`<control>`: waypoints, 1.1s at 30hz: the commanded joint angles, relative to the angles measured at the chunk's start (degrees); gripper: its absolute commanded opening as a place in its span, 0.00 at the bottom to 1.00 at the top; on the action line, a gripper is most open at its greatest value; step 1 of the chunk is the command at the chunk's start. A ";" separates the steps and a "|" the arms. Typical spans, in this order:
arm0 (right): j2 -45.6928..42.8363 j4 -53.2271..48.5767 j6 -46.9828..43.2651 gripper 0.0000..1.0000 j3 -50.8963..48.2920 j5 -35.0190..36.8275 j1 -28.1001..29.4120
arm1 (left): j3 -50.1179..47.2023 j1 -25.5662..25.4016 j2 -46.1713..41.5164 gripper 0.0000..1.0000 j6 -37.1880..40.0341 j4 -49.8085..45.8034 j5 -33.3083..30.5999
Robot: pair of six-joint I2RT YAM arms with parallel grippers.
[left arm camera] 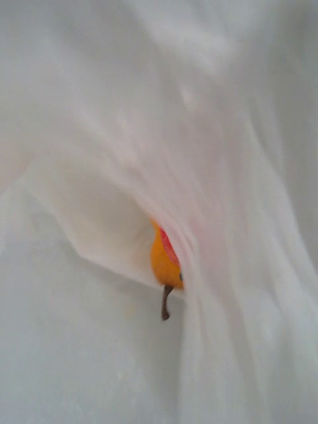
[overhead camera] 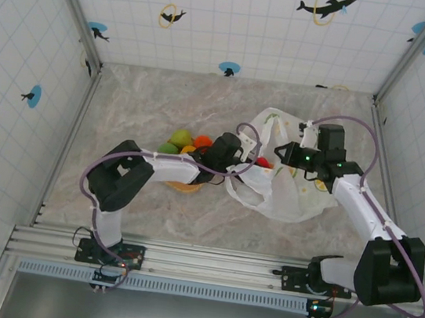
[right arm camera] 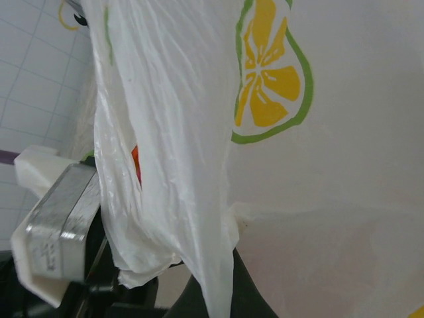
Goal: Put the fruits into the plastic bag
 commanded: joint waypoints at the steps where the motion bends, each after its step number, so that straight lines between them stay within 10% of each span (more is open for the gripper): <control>1: -0.72 0.29 0.21 0.00 1.45 -1.60 -0.27 | 3.12 -0.21 3.09 0.52 -6.45 10.07 -4.05; 33: -1.07 -0.02 -0.97 0.00 -0.75 -2.03 -2.20 | 11.93 -1.00 11.67 0.78 -8.60 7.90 -9.32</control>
